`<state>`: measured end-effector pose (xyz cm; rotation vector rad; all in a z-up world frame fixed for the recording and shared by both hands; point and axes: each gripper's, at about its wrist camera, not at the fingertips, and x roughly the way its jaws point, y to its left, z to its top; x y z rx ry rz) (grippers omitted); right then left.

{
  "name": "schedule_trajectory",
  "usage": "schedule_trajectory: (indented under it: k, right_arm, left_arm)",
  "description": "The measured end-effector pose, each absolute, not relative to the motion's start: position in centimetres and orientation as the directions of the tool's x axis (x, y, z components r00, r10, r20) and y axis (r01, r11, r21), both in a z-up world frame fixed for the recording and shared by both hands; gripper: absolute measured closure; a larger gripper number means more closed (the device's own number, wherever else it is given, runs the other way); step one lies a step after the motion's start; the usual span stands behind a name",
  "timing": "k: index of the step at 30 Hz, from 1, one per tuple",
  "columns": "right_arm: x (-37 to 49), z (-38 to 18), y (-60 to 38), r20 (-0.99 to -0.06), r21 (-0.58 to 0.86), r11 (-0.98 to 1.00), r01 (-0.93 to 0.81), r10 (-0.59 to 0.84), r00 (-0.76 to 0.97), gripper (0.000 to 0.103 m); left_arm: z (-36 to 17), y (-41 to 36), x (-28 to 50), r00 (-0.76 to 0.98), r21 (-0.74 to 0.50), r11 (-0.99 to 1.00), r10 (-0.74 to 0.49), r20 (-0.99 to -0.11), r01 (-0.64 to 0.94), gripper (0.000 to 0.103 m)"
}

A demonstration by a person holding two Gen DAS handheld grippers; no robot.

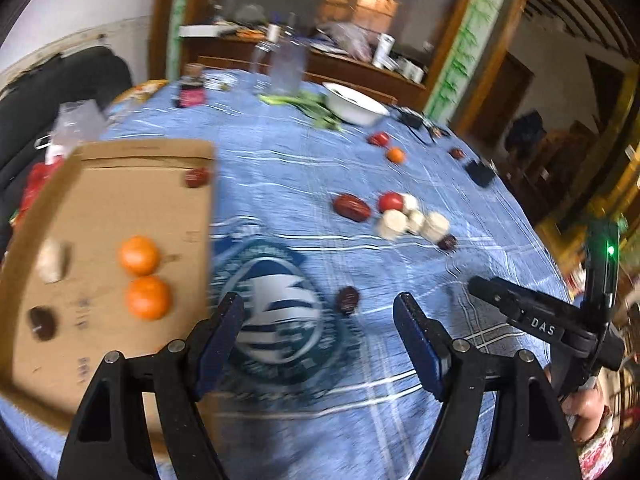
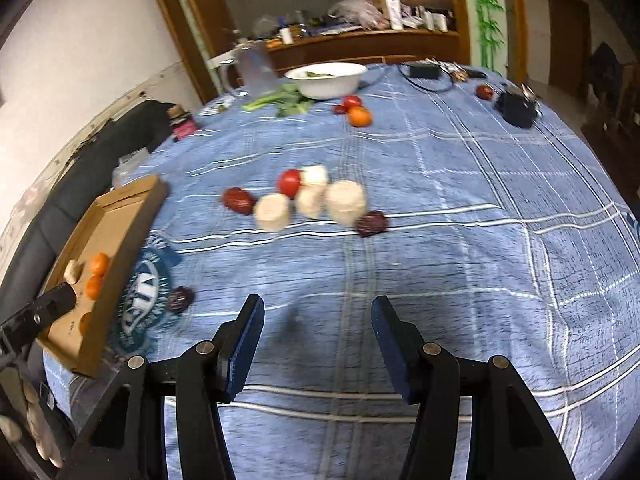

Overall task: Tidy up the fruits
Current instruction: 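Move both open tools back over the remaining fruit on the table, then grasp a red jujube with the left tool while the right tool grasps a round yam slice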

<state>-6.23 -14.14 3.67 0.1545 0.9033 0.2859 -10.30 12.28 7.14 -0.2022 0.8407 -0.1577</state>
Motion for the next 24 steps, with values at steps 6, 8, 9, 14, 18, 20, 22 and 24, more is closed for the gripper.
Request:
schedule_trajectory:
  k: [6, 8, 9, 14, 18, 20, 22, 24]
  right_arm:
    - [-4.2, 3.1, -15.6, -0.759, 0.236, 0.959, -0.157, 0.283, 0.587, 0.043]
    - [-3.0, 3.0, -15.8, -0.762, 0.223, 0.964, -0.148, 0.267, 0.590, 0.043]
    - [-2.4, 3.0, -15.8, -0.763, 0.222, 0.965, -0.142, 0.263, 0.591, 0.043]
    - [0.2, 2.7, -15.7, -0.764, 0.229, 0.966, -0.116, 0.253, 0.594, 0.044]
    - [1.3, 2.3, -15.3, -0.770, 0.236, 0.964, -0.121, 0.262, 0.582, 0.044]
    - [1.8, 2.1, -15.0, -0.771, 0.231, 0.964, -0.128, 0.262, 0.580, 0.044]
    - [2.2, 1.9, -14.7, -0.773, 0.228, 0.964, -0.135, 0.263, 0.577, 0.044]
    - [2.6, 1.9, -14.4, -0.771, 0.229, 0.962, -0.147, 0.272, 0.577, 0.044]
  left_arm:
    - [5.8, 9.5, -7.3, 0.604, -0.239, 0.966, -0.249, -0.757, 0.098, 0.027]
    - [6.0, 9.2, -6.1, 0.601, -0.245, 0.965, -0.253, -0.758, 0.096, 0.027]
    - [6.0, 9.1, -5.4, 0.607, -0.246, 0.965, -0.251, -0.754, 0.093, 0.027]
    - [5.1, 8.7, -0.7, 0.608, -0.228, 0.973, -0.205, -0.767, 0.040, 0.027]
    - [3.5, 9.0, 2.2, 0.589, -0.246, 0.969, -0.195, -0.784, -0.006, 0.027]
    - [2.9, 8.8, 3.2, 0.583, -0.256, 0.967, -0.201, -0.787, -0.012, 0.027]
    - [2.4, 8.6, 3.9, 0.581, -0.265, 0.964, -0.210, -0.786, -0.010, 0.027]
    - [1.9, 8.4, 4.3, 0.579, -0.268, 0.963, -0.215, -0.787, -0.007, 0.028]
